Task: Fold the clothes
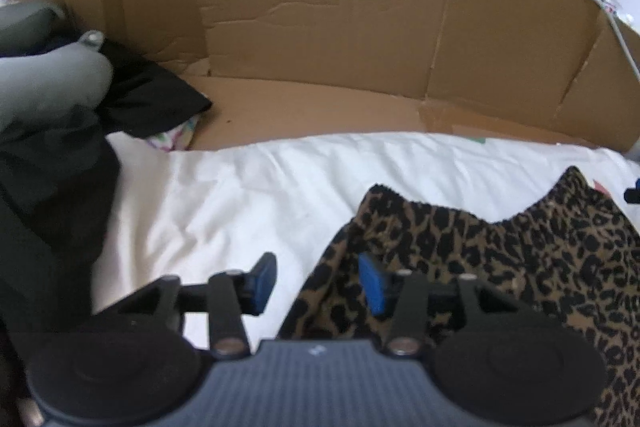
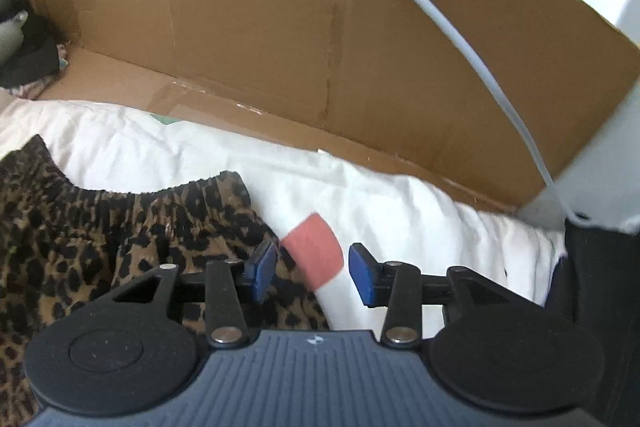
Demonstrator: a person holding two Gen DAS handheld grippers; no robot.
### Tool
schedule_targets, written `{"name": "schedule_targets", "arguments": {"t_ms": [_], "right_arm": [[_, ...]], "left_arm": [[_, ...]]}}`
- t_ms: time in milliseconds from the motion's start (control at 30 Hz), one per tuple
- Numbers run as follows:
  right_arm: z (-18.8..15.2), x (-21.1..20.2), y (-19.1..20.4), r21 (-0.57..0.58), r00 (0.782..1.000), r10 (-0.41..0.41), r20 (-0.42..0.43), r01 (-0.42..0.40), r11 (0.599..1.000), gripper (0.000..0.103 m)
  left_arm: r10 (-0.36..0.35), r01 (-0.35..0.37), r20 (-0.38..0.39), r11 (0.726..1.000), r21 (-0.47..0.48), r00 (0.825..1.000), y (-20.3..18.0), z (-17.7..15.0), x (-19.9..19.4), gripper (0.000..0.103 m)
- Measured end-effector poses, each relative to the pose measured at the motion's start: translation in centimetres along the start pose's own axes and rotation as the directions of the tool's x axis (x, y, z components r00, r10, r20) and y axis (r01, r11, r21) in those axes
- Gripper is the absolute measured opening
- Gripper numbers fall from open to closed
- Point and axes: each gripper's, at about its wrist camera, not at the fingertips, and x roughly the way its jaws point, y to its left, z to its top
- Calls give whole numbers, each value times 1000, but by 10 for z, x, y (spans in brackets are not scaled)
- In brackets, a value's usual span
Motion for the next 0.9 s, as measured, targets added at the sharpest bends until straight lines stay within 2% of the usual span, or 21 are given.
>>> {"name": "schedule_targets", "arguments": {"t_ms": [100,200,300,400,633,767,900], "right_arm": [[-7,-15,-5,-8,1000,13,-5,-13,1000,48],[-22,-39,-13,-13,999,37,-3,-37,999,48],[-42,-70,-25,-22,999,49,-3,-49,999,48],[-64,-97,-38,-9,998,62,0,-62,998,48],[-122,-152,-64,-10,999,29,37,-28,1000,48],[-155,-163,-79,57,999,25,21,-26,998,48],[-187,-165,-93,159,1000,-1,3,0,987,48]], "left_arm": [[-19,19,11,999,-26,1000,-4,-7,-20,49],[-49,49,13,999,-13,999,-16,-25,-45,52],[-72,73,-9,997,15,997,-29,-46,-67,52],[-93,93,-21,996,4,995,-39,-65,-90,52],[-155,156,32,988,-24,987,-66,-108,-146,51],[-211,211,39,977,12,977,-96,-140,-168,49],[-280,277,48,958,69,959,-131,-175,-185,49]]}}
